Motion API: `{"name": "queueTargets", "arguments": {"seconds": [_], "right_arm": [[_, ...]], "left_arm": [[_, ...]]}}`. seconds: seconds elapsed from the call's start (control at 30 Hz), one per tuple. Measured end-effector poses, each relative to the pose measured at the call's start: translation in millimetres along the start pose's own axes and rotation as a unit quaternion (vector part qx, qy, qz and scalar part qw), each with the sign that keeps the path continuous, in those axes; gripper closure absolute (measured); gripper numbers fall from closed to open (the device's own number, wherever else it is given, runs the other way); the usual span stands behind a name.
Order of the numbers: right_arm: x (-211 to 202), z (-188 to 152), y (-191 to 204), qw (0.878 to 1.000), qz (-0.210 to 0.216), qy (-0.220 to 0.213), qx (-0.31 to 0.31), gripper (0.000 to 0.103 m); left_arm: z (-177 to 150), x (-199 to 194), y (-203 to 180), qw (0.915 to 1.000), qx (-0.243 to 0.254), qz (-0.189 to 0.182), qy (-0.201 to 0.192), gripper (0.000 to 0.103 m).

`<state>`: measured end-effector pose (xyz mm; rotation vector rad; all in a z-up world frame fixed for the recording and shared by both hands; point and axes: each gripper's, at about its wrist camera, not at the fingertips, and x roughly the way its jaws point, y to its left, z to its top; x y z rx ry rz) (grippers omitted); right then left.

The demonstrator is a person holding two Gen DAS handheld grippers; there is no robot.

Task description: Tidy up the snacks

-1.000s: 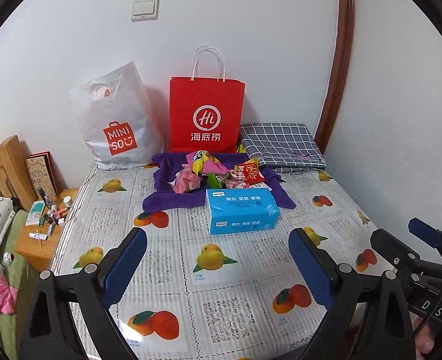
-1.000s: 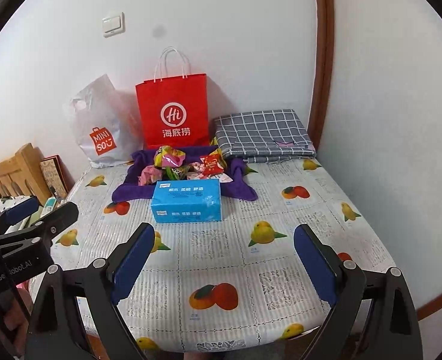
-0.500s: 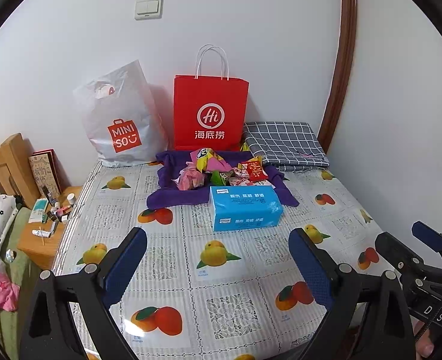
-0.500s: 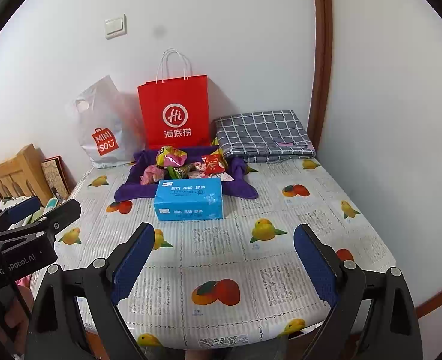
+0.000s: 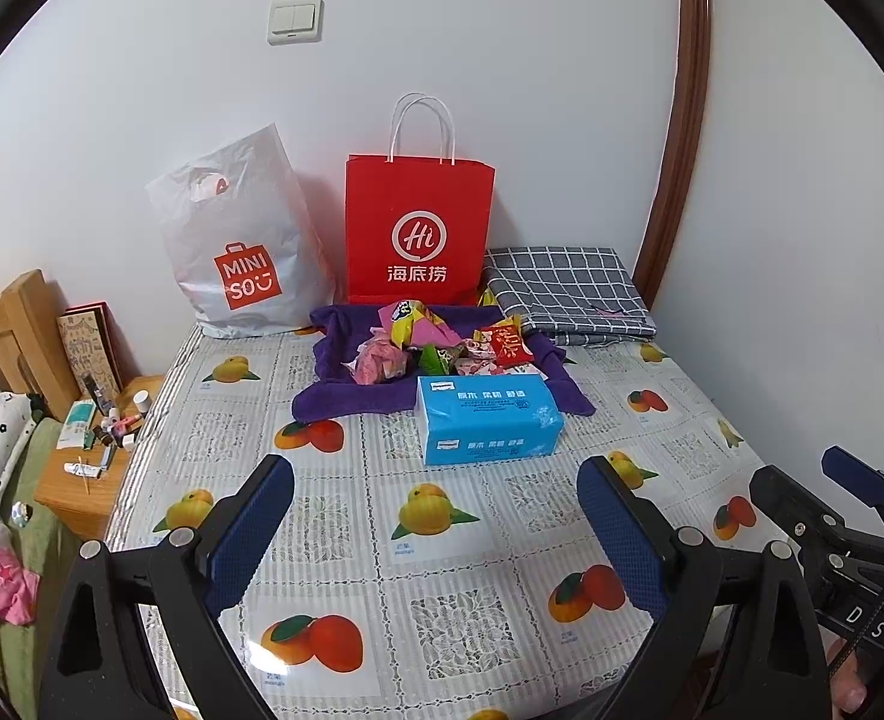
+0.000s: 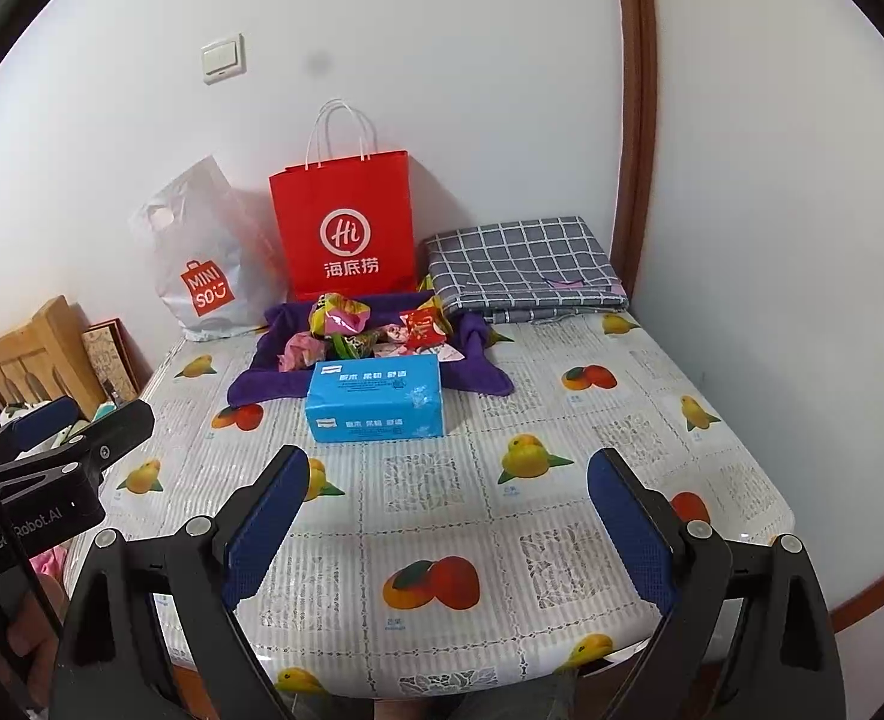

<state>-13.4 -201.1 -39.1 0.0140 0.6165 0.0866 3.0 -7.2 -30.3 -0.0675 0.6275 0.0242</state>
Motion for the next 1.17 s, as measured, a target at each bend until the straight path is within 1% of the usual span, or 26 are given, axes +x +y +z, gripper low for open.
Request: {"name": "queueTargets", "arguments": {"seconds": [0.93, 1.17], "right_arm": [[-2.2, 0.3, -2.1, 1.0, 0.002, -0.001, 0.001, 0.01], [-0.4, -2.6, 0.5, 1.0, 0.002, 0.0, 0.001, 0.01]], "left_arm": [[-0.7, -0.2, -1.5, 1.0, 0.0, -0.003, 0.003, 0.007], [-1.0, -0.5, -1.5, 1.0, 0.002, 0.0, -0.002, 0.007]]}}
